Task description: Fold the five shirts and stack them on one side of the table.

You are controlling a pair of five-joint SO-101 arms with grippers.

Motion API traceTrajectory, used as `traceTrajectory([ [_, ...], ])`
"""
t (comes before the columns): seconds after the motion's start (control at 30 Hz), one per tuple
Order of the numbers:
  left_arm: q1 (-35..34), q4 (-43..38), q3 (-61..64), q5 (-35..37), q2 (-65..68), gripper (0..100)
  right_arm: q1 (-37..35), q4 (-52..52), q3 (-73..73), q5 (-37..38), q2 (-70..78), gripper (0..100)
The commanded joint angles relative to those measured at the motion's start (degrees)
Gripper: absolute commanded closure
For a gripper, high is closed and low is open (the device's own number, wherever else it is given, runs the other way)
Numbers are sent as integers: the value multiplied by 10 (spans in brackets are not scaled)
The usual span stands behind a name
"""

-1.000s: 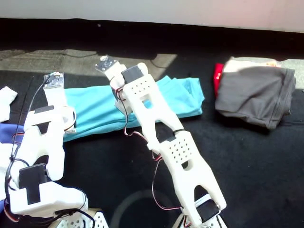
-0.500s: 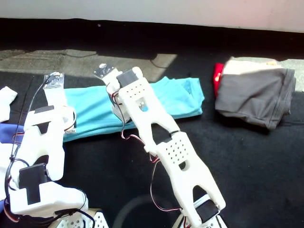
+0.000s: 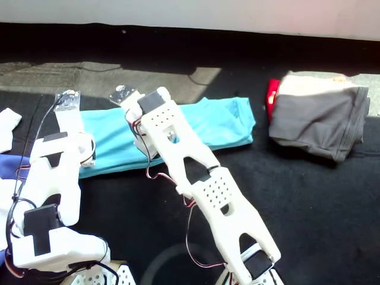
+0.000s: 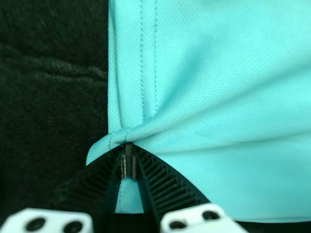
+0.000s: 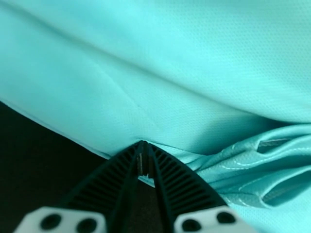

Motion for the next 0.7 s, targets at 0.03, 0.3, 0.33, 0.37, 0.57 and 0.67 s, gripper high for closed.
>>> traceTrajectory([
  [0.03,9,-4,0,4,-13,991,-5,9,-1,-8,-29,992],
  [0.3,7,25,0,4,-73,991,-7,7,73,-9,-34,992],
  [0.33,7,34,0,4,-84,991,-6,7,66,-9,-35,992],
  [0.37,7,40,1,4,-92,991,-6,7,52,-10,-35,992],
  [0.57,7,64,-6,4,-124,990,8,8,-72,-9,-36,992],
  [0.67,6,116,-30,4,-151,989,25,9,-125,-9,-62,992],
])
